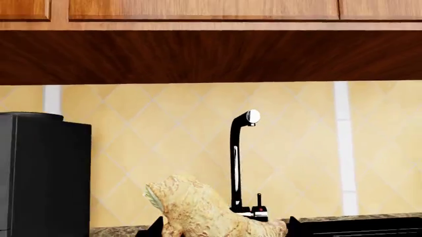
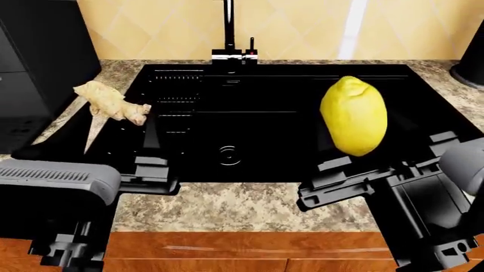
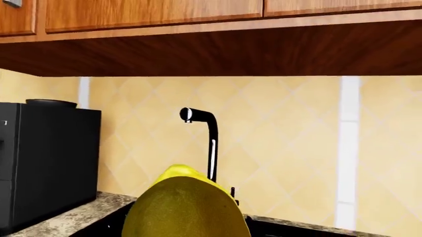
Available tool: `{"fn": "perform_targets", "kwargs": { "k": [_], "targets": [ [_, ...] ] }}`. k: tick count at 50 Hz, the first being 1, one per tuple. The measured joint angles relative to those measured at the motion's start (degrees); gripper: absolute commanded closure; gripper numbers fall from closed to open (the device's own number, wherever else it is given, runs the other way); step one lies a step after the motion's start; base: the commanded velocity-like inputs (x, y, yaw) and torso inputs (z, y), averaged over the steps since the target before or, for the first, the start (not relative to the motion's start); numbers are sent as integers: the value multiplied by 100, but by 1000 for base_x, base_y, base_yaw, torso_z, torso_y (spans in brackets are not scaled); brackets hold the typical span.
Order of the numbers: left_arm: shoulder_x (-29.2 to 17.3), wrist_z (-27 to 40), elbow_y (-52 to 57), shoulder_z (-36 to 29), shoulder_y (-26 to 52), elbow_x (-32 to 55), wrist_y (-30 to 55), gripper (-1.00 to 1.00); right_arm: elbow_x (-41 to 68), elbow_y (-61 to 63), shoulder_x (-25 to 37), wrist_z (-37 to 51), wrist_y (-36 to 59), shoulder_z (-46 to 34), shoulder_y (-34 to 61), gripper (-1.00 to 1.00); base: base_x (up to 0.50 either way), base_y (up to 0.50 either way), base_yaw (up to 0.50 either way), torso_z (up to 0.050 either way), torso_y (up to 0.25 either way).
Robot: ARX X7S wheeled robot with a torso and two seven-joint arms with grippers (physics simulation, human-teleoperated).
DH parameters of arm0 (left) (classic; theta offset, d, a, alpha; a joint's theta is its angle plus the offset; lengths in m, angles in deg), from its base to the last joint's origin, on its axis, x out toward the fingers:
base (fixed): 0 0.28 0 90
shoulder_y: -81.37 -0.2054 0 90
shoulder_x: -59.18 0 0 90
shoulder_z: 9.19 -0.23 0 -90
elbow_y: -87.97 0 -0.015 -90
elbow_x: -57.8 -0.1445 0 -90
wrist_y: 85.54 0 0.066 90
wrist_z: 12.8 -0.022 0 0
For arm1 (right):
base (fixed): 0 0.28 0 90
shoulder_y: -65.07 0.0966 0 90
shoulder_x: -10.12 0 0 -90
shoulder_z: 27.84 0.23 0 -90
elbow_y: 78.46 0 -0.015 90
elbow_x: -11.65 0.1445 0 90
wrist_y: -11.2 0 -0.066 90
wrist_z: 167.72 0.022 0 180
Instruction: Pick the vegetables from the sink and place them on the cutting board.
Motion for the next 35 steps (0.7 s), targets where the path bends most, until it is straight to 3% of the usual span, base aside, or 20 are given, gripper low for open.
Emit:
{"fn": "perform_targets", "kwargs": {
  "k": [6,35],
  "targets": [
    [10,51,14,9,1,21,46,100,-79,20,1,-9,-28,-71,20,100,0,0,0,0,0],
    [36,84,53,46,-23,50,91,100,-204,-34,58,-93,-319,-210,-22,100,0,-500,0,0,0]
  ]
}}
